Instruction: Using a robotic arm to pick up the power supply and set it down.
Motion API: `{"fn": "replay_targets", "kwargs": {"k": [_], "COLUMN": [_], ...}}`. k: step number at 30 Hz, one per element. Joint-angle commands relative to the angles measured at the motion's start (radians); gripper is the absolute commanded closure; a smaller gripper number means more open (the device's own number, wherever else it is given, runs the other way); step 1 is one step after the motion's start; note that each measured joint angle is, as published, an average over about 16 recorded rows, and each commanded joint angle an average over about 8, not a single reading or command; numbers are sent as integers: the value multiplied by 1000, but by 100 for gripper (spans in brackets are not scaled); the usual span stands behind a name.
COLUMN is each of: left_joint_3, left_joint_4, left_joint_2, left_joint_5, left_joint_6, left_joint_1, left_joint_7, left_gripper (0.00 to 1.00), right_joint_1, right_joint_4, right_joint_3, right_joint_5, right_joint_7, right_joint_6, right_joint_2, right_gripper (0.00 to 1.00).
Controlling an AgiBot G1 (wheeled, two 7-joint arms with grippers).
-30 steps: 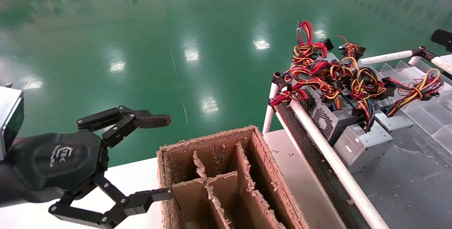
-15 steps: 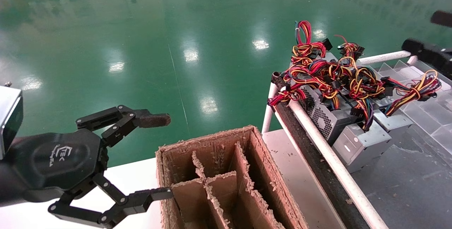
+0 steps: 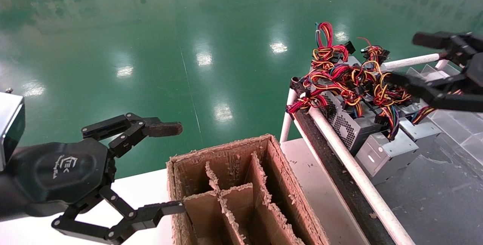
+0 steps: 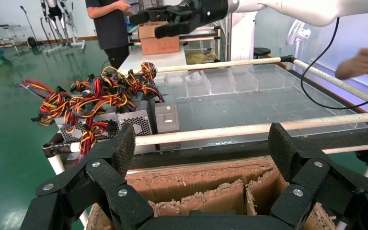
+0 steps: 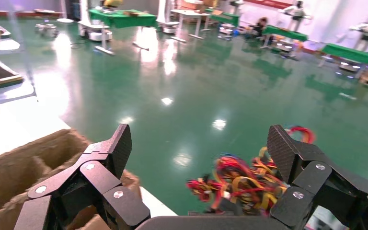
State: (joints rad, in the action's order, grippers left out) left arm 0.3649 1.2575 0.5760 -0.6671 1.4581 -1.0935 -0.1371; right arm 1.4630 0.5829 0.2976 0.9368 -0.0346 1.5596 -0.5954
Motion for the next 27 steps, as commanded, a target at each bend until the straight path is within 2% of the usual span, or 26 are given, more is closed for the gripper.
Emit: {"fn": "replay_targets", "kwargs": {"k": [1,27], "left_joint_3": [0,0], "left_joint_4": [0,0], "left_joint_2": [0,0], "left_joint_5": [0,0], "left_joint_6": [0,0], "left_joint_1": [0,0], "left_joint_7": [0,0], "left_gripper": [0,0], "right_joint_1": [-25,-342], "right_joint_4": [45,618], "right_joint_3": [-1,-16], "right_joint_5": [-13,-182], "right_joint_7": [14,196], "right_joint_6": [-4,-56], "right_joint_2": [-1,-14], "right_gripper": [0,0]}}
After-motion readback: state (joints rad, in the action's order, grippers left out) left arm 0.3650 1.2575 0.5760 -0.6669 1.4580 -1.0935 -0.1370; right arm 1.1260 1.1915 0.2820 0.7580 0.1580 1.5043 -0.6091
